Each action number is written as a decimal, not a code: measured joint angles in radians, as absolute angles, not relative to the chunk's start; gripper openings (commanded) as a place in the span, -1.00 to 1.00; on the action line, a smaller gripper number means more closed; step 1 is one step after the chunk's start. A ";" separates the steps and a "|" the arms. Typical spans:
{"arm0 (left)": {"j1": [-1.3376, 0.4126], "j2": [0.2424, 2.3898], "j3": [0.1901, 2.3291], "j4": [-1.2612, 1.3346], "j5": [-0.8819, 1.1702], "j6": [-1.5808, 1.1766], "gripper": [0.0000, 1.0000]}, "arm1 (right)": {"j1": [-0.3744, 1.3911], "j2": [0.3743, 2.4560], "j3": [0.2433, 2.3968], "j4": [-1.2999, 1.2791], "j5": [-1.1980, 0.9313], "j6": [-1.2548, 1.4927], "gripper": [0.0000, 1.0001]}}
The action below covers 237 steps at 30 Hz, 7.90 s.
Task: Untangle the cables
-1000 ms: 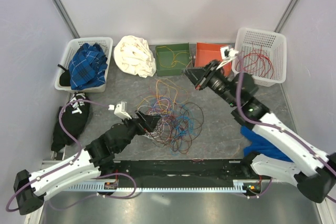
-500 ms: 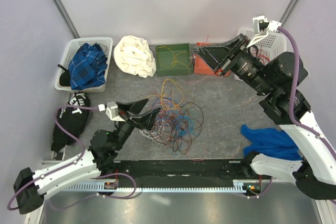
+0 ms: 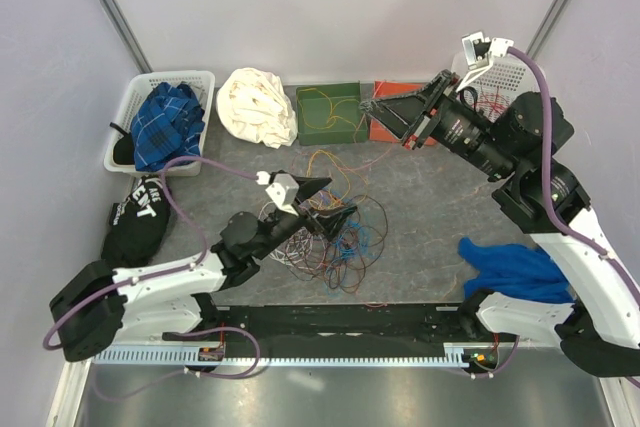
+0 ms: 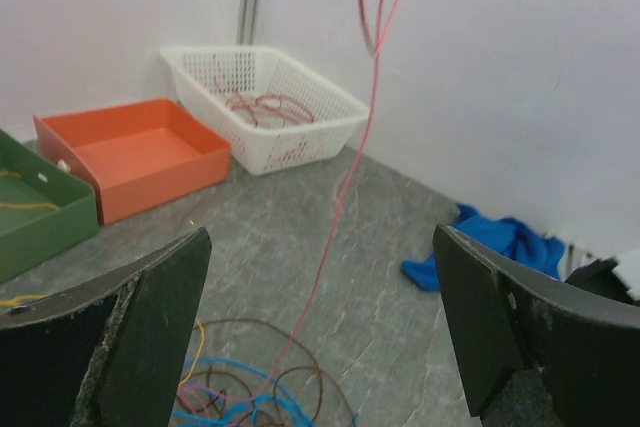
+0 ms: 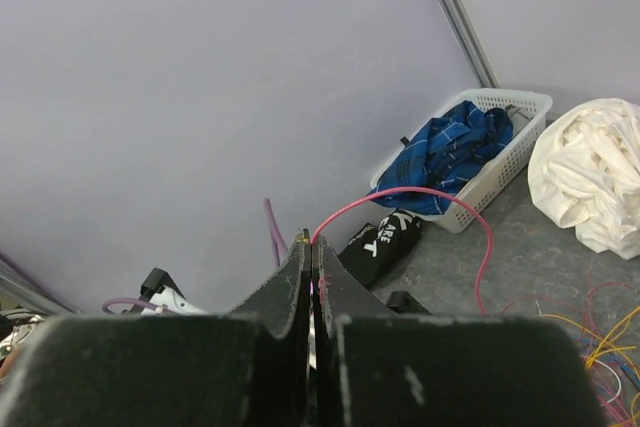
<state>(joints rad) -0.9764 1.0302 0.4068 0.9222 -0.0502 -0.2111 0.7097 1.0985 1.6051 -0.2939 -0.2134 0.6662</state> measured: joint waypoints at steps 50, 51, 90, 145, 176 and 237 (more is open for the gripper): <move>-0.924 1.257 1.556 -0.292 0.019 -0.360 -0.96 | 0.710 0.780 1.007 -0.186 -0.052 0.400 0.75; -0.924 1.259 1.562 -0.293 0.027 -0.365 -0.96 | 0.710 0.790 0.999 -0.162 -0.054 0.400 0.76; -0.924 1.349 1.705 -0.297 0.165 -0.463 -0.96 | 0.712 1.062 0.839 0.115 0.064 0.386 0.55; -0.924 1.299 1.655 -0.288 0.063 -0.442 -0.96 | 0.728 1.185 0.706 0.343 -0.125 0.500 -1.00; -0.924 0.845 0.834 -0.427 -0.601 -0.925 0.99 | 0.260 1.529 1.827 -0.385 0.265 0.463 -1.00; -0.922 0.946 0.696 -0.400 -0.266 -0.960 0.91 | 0.432 1.306 1.023 -0.128 0.109 0.645 0.55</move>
